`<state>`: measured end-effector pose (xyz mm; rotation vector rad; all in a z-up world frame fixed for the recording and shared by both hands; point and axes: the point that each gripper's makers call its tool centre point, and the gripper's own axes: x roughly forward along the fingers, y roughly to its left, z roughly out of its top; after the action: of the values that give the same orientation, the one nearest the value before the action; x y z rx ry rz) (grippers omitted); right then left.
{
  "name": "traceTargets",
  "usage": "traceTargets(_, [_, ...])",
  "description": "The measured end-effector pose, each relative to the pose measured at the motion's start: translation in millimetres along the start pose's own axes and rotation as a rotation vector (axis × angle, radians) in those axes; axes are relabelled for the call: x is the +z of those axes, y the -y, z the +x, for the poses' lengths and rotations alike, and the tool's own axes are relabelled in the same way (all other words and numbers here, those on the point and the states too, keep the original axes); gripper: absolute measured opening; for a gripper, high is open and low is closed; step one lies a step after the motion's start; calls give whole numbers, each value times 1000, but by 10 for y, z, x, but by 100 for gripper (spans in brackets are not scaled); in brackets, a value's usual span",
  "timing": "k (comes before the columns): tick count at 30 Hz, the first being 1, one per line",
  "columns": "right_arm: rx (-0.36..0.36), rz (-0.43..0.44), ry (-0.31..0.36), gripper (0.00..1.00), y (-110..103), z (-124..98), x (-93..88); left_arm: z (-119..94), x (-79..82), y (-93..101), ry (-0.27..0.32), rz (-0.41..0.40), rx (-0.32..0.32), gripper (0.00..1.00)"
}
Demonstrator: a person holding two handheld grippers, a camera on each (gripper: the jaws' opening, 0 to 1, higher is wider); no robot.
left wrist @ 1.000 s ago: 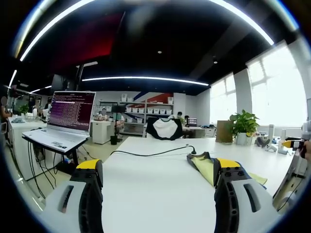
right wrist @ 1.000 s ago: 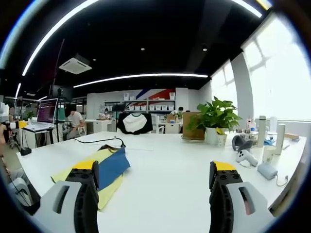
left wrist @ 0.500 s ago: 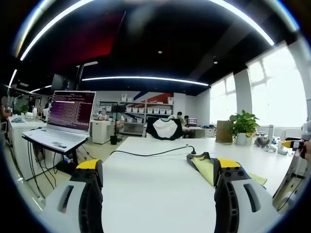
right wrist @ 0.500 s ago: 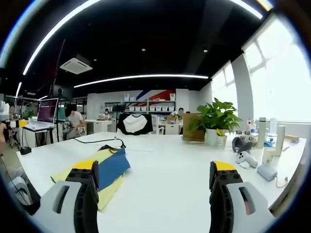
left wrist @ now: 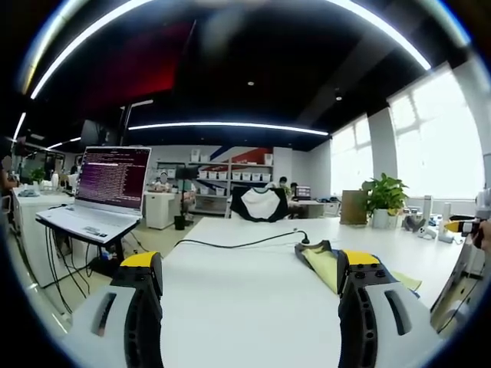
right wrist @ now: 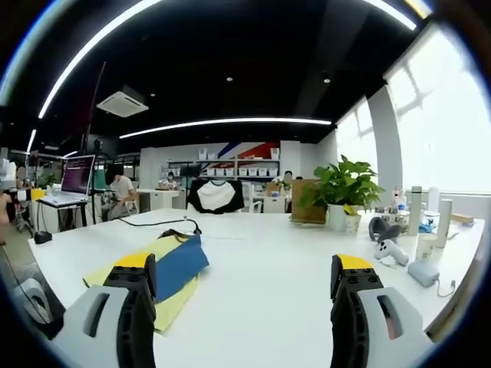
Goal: Fold the garment on the visible template until the final outline fits inside the template.
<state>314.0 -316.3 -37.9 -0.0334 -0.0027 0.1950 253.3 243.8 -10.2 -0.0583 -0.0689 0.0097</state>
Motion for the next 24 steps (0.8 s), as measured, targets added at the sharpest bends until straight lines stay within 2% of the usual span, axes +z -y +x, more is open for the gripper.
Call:
traceTargets(12, [16,-6,-9,97,-75,18,-19,3,0,-7,0,-14,1,100])
traceTargets(17, [-7,-17,-3,99,-64,28,-18,6,-4,-10,-2,-15,1,100])
traceTargets(24, [44,-31,-10,99,-244,60,-25,24,-19,10,-9,-12,-3,100])
